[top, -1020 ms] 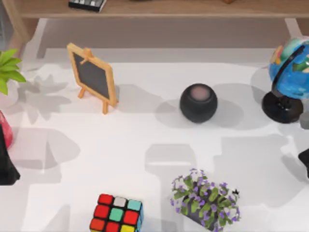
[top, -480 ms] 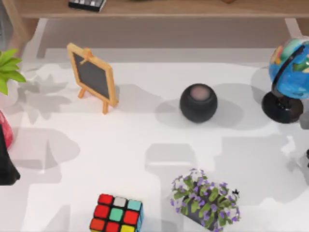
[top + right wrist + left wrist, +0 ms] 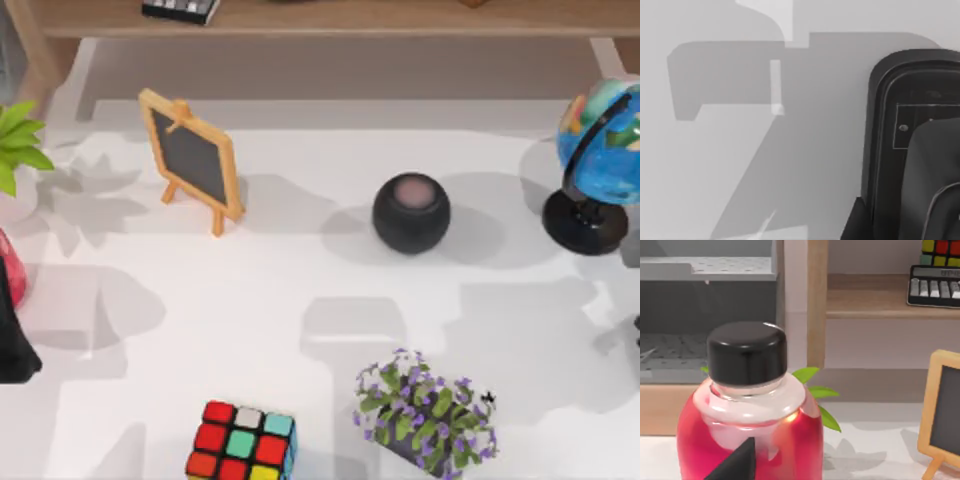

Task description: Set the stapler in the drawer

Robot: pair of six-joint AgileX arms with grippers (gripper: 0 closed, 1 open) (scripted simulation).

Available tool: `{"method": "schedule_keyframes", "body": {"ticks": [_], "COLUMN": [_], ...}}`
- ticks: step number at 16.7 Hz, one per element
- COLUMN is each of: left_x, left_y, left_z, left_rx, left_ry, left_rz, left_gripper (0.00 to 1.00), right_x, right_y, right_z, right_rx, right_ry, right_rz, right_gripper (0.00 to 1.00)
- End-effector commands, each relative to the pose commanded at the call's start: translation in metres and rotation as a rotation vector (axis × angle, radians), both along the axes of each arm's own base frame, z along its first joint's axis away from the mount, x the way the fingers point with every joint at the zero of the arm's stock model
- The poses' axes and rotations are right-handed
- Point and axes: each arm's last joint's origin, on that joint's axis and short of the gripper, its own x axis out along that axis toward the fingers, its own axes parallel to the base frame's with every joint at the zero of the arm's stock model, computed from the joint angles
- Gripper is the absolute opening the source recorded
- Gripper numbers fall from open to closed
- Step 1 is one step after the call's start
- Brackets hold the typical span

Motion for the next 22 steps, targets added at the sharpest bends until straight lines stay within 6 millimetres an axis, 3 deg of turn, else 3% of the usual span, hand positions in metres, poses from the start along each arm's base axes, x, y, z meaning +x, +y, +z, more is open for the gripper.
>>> {"method": "schedule_keyframes", "body": {"ticks": [7,13,18,20,22], "left_x": [0.0,0.0,0.0,0.0,0.0], "left_y": [0.0,0.0,0.0,0.0,0.0], "left_z": [0.0,0.0,0.0,0.0,0.0], "left_rx": [0.0,0.0,0.0,0.0,0.0], "left_ry": [0.0,0.0,0.0,0.0,0.0], "left_rz": [0.0,0.0,0.0,0.0,0.0], "left_gripper": [1.0,1.0,1.0,1.0,1.0], "right_x": [0.0,0.0,0.0,0.001,0.005], "right_y": [0.0,0.0,0.0,-0.003,-0.012], "right_z": [0.002,0.029,0.029,0.041,0.069], "right_rx": [-0.001,-0.001,0.0,-0.004,-0.012], "right_ry": [-0.003,0.001,0.003,-0.032,-0.11], "right_rz": [-0.001,0.0,-0.001,-0.014,-0.042], "right_gripper": [0.0,0.0,0.0,0.0,0.0]}}
